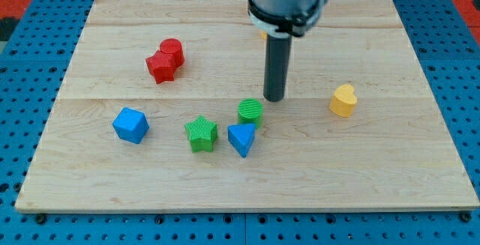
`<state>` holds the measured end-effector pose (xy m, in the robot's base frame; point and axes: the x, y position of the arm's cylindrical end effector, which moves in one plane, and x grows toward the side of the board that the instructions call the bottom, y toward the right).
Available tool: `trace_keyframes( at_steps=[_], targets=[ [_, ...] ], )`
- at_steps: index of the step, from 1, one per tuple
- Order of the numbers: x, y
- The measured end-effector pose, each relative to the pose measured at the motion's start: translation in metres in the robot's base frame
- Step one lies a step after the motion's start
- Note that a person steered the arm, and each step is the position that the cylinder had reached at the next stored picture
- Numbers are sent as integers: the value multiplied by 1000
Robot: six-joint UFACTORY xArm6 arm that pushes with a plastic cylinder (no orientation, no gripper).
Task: Touch the bottom of the red star
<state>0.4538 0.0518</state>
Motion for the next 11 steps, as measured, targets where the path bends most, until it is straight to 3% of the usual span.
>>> trace_keyframes(
  at_steps=[2, 4, 11],
  targets=[
    [11, -76],
    [-26, -113],
    [-30, -190]
  ],
)
